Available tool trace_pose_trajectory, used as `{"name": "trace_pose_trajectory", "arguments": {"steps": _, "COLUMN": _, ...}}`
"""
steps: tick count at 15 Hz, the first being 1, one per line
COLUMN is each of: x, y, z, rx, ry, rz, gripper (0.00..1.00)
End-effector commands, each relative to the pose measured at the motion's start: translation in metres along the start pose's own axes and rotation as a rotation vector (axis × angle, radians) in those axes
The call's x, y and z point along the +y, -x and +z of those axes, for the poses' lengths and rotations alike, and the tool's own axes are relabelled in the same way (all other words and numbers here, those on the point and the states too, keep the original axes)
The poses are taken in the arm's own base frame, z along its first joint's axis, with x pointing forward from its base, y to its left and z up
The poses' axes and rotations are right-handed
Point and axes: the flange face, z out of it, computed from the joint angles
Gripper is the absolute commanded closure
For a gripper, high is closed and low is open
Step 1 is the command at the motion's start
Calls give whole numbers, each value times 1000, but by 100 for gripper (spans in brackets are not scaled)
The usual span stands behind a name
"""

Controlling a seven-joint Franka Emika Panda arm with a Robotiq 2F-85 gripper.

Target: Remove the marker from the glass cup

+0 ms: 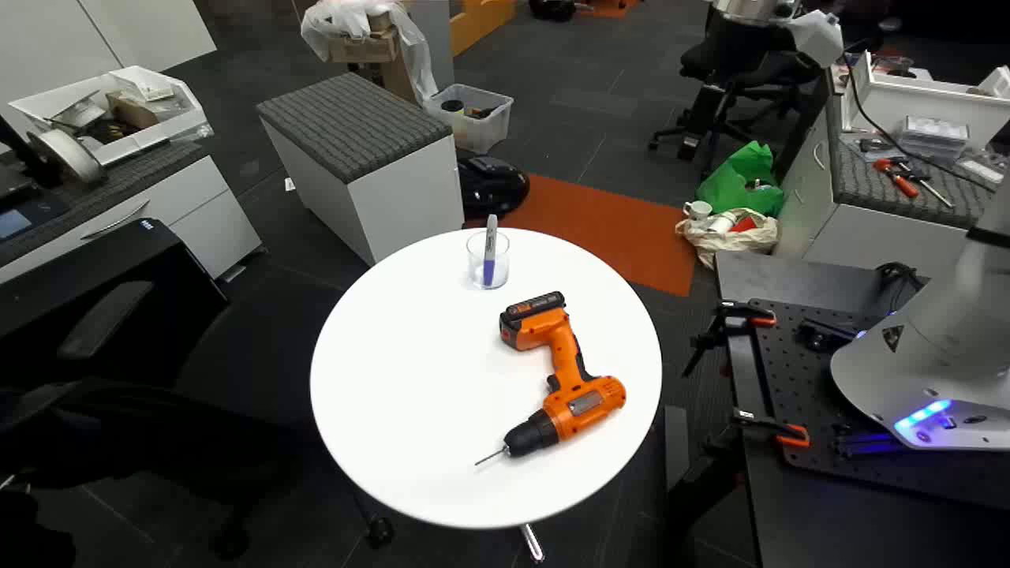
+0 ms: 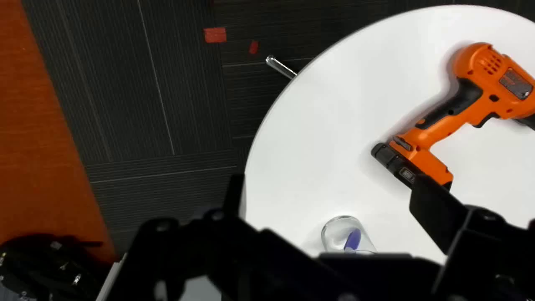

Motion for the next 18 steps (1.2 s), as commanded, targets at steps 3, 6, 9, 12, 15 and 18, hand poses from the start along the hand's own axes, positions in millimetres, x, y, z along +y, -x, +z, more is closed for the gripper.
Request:
{"name": "trace_pose_trajectory", "arguments": {"steps": 3, "x": 0, "y": 0, "z": 0, "rx": -1, "ry": 0, "rz": 0, "gripper": 0}}
{"name": "trace_pose_trajectory", "arguments": {"steps": 6, "x": 0, "y": 0, "z": 0, "rx": -1, "ry": 0, "rz": 0, "gripper": 0}}
{"name": "trace_pose_trajectory", "arguments": {"steps": 9, "x": 0, "y": 0, "z": 0, "rx": -1, "ry": 0, "rz": 0, "gripper": 0}}
{"name": "trace_pose_trajectory", "arguments": {"steps": 12, "x": 0, "y": 0, "z": 0, "rx": -1, "ry": 0, "rz": 0, "gripper": 0}}
{"name": "trace_pose_trajectory", "arguments": {"steps": 15, "x": -10, "y": -5, "z": 1, "rx": 10, "ry": 2, "rz": 9, "gripper": 0}}
{"name": "trace_pose_trajectory", "arguments": {"steps": 18, "x": -22, "y": -8, "z": -2, "rx": 26, "ry": 10, "rz": -9, "gripper": 0}}
